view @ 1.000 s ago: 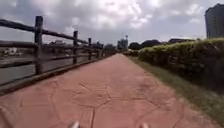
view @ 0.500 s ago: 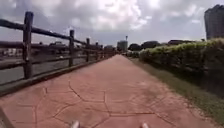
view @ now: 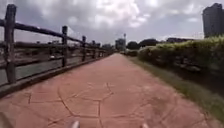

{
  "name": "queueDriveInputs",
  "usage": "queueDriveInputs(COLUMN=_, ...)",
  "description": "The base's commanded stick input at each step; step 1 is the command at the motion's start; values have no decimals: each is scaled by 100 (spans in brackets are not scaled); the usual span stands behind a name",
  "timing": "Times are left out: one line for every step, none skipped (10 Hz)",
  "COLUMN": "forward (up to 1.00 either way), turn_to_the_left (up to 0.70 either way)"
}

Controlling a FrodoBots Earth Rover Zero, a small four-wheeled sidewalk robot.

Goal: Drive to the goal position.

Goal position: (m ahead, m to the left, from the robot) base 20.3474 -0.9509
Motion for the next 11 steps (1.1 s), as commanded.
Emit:
queueDriveInputs(forward=70, turn_to_the_left=0)
queueDriveInputs(forward=70, turn_to_the_left=0)
queueDriveInputs(forward=70, turn_to_the_left=-10)
queueDriveInputs(forward=70, turn_to_the_left=-35)
queueDriveInputs(forward=70, turn_to_the_left=-34)
queueDriveInputs(forward=70, turn_to_the_left=-23)
queueDriveInputs(forward=70, turn_to_the_left=-12)
queueDriveInputs(forward=70, turn_to_the_left=0)
queueDriveInputs(forward=70, turn_to_the_left=0)
queueDriveInputs(forward=70, turn_to_the_left=0)
queueDriveInputs(forward=70, turn_to_the_left=0)
